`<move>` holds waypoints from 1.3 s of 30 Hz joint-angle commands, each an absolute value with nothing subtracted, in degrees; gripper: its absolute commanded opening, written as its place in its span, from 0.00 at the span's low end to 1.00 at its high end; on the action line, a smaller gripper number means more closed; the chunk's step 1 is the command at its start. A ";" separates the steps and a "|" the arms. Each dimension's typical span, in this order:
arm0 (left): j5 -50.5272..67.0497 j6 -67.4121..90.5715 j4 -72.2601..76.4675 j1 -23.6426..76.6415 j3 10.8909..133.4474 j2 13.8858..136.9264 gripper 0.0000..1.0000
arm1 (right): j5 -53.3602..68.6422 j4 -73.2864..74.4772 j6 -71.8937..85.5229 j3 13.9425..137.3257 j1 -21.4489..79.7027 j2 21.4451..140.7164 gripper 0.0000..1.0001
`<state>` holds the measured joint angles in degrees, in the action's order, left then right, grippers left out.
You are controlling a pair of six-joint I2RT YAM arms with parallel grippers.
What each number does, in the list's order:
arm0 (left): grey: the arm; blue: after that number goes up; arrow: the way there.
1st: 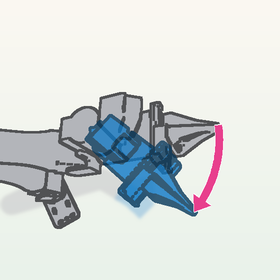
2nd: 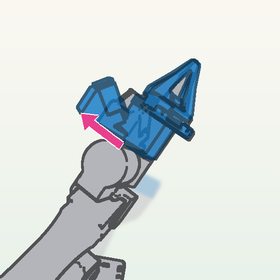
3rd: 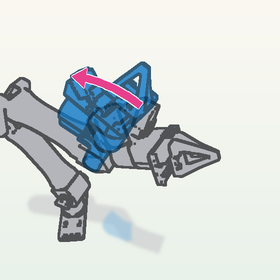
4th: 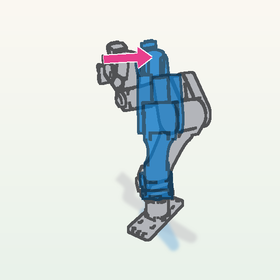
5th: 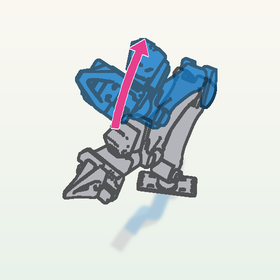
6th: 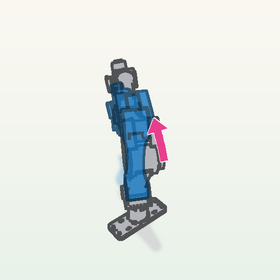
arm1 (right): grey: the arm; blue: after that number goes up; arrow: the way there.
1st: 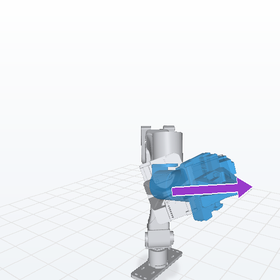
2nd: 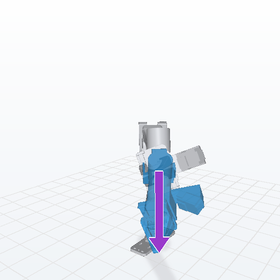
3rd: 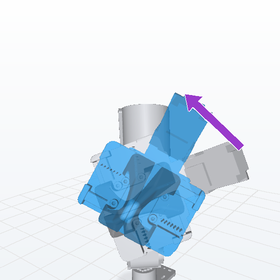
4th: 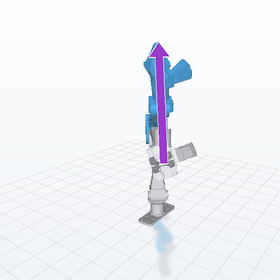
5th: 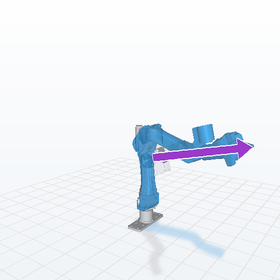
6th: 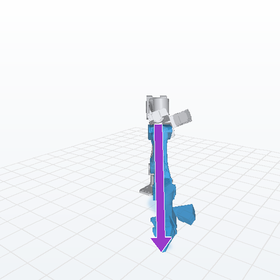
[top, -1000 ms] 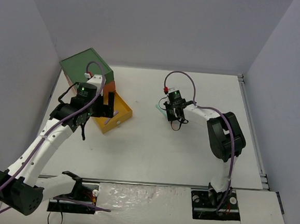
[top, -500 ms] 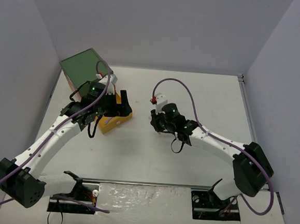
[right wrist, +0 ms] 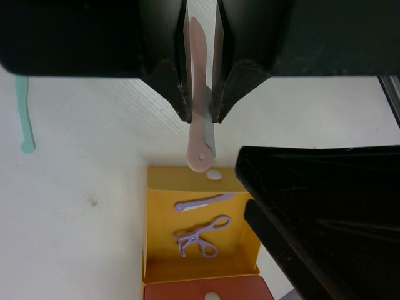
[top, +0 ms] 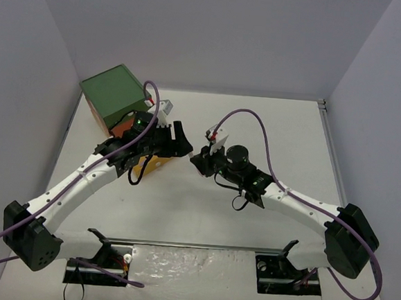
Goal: Organize the makeup
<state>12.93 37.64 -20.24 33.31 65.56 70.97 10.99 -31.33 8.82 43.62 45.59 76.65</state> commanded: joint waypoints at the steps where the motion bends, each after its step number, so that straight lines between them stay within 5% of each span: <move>1: 15.26 39.99 -12.20 34.13 67.07 71.39 0.58 | 14.49 -41.94 11.24 43.48 46.14 73.63 0.00; 8: 14.85 40.07 -11.70 34.28 66.36 73.03 0.51 | 16.16 -45.43 13.00 42.19 46.14 72.78 0.00; 19: 15.47 40.73 -10.51 34.54 65.13 72.95 0.18 | 15.73 -47.20 13.97 41.31 46.05 72.64 0.00; 22: 15.29 40.60 -10.20 34.54 64.78 72.69 0.01 | 15.82 -47.28 14.32 41.40 45.97 72.86 0.04; 24: 15.20 40.24 -10.22 34.62 64.79 72.70 0.00 | 15.54 -47.09 14.42 41.58 46.05 72.76 0.09; 25: 15.10 40.02 -10.43 34.54 64.89 72.78 0.00 | 15.34 -46.89 14.49 41.68 46.05 72.68 0.12; 28: 14.08 38.33 -12.01 34.53 65.74 73.04 0.00 | 14.46 -45.27 14.12 42.35 45.96 72.50 0.49; 32: 7.65 31.56 -19.95 34.33 69.02 73.57 0.00 | 12.55 -40.63 12.59 43.89 45.70 72.04 0.82; 36: -4.66 23.66 -30.70 33.00 76.15 76.25 0.00 | 8.38 -34.53 10.70 44.47 45.32 70.58 0.99; 39: -10.80 17.11 -35.24 30.41 80.80 80.23 0.00 | 5.07 -29.60 9.39 44.89 44.29 70.04 1.00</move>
